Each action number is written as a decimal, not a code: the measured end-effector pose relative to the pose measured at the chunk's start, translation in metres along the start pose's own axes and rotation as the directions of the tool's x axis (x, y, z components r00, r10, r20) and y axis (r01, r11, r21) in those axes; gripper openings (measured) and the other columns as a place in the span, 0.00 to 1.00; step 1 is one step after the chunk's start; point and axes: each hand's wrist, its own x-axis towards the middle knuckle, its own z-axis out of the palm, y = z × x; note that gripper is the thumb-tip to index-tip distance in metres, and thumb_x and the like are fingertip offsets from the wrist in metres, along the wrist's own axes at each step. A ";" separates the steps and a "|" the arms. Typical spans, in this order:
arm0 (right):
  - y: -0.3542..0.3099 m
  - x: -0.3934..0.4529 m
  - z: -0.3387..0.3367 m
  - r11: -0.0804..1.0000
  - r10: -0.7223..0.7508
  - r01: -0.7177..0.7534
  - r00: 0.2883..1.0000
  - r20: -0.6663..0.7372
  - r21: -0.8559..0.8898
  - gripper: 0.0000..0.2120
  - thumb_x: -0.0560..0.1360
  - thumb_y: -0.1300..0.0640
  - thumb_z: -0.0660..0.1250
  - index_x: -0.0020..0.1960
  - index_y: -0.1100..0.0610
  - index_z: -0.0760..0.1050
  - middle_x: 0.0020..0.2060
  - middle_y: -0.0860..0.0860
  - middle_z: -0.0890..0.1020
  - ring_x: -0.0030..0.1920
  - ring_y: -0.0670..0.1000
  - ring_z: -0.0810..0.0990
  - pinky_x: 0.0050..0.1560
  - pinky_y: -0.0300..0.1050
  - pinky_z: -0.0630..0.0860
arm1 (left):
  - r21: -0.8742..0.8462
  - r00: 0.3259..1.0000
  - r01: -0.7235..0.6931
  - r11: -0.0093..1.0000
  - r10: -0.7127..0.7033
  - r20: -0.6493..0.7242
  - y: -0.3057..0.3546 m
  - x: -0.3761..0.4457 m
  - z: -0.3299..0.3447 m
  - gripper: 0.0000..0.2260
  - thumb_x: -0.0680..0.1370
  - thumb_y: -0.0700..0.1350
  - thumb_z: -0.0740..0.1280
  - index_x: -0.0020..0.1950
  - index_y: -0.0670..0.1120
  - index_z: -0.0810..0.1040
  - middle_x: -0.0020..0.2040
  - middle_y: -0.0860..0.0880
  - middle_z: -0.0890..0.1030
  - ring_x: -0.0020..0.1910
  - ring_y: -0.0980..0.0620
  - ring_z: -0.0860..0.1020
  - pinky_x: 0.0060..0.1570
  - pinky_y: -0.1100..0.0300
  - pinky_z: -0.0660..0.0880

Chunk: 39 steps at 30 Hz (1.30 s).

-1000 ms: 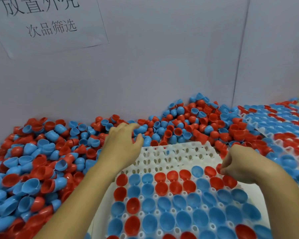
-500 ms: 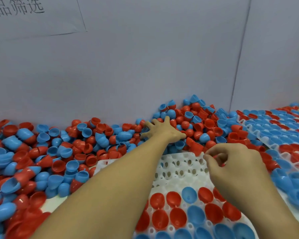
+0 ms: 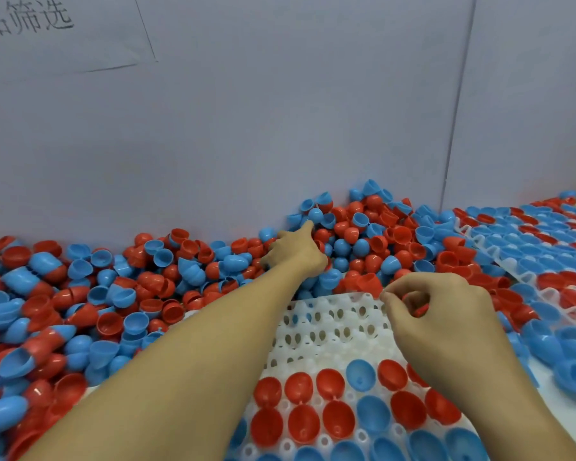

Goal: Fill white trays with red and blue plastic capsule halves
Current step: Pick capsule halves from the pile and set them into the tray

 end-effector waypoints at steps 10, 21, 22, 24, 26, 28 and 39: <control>-0.007 -0.001 -0.001 0.999 -0.036 0.035 0.999 0.009 0.040 0.10 0.75 0.54 0.71 0.37 0.44 0.80 0.28 0.39 0.79 0.38 0.31 0.77 0.29 0.30 0.66 | -0.524 0.987 -0.125 0.843 0.053 -0.151 -0.059 0.016 -0.063 0.18 0.74 0.44 0.75 0.62 0.53 0.76 0.51 0.49 0.79 0.44 0.52 0.78 0.33 0.65 0.77; -0.016 -0.005 -0.001 0.996 -0.077 0.075 0.997 0.027 0.046 0.12 0.76 0.54 0.71 0.36 0.41 0.77 0.30 0.38 0.79 0.33 0.39 0.78 0.30 0.32 0.69 | -0.644 0.891 -0.061 0.763 -0.249 -0.379 -0.129 0.008 -0.109 0.15 0.74 0.50 0.73 0.59 0.51 0.76 0.49 0.47 0.80 0.40 0.45 0.78 0.42 0.55 0.81; -0.017 -0.005 -0.001 0.995 -0.084 0.082 0.996 0.031 0.052 0.12 0.76 0.54 0.71 0.36 0.41 0.77 0.31 0.38 0.79 0.33 0.40 0.78 0.31 0.34 0.70 | -0.657 0.867 -0.065 0.751 -0.284 -0.410 -0.134 0.003 -0.114 0.14 0.74 0.50 0.72 0.58 0.51 0.76 0.49 0.46 0.80 0.41 0.45 0.78 0.42 0.54 0.80; -0.019 -0.006 0.000 0.994 -0.094 0.091 0.995 0.037 0.060 0.11 0.76 0.54 0.71 0.37 0.41 0.77 0.31 0.39 0.79 0.33 0.41 0.78 0.31 0.35 0.70 | -0.715 0.819 -0.106 0.692 -0.347 -0.457 -0.145 -0.009 -0.124 0.12 0.74 0.50 0.71 0.55 0.52 0.75 0.47 0.48 0.79 0.37 0.47 0.77 0.33 0.59 0.77; -0.023 -0.006 0.001 0.992 -0.109 0.105 0.993 0.038 0.074 0.12 0.76 0.54 0.70 0.37 0.41 0.77 0.30 0.39 0.79 0.32 0.42 0.79 0.31 0.34 0.69 | -0.796 0.786 -0.150 0.586 -0.417 -0.455 -0.153 -0.028 -0.134 0.11 0.75 0.50 0.71 0.54 0.53 0.74 0.46 0.50 0.79 0.36 0.50 0.77 0.29 0.62 0.74; -0.032 -0.009 0.003 0.986 -0.136 0.130 0.989 0.052 0.103 0.12 0.76 0.55 0.71 0.36 0.42 0.77 0.30 0.40 0.79 0.32 0.41 0.79 0.30 0.33 0.70 | -0.885 0.771 -0.198 0.422 -0.491 -0.406 -0.160 -0.056 -0.140 0.11 0.76 0.52 0.71 0.56 0.54 0.74 0.47 0.50 0.79 0.39 0.50 0.77 0.35 0.58 0.76; -0.147 -0.100 0.083 0.837 -0.393 0.059 0.756 0.524 0.544 0.06 0.80 0.55 0.66 0.56 0.47 0.77 0.41 0.48 0.83 0.40 0.45 0.84 0.41 0.40 0.81 | -0.892 0.771 -0.245 -0.380 -0.635 0.058 -0.193 -0.223 -0.116 0.13 0.77 0.59 0.68 0.56 0.53 0.78 0.48 0.52 0.82 0.37 0.54 0.80 0.28 0.63 0.76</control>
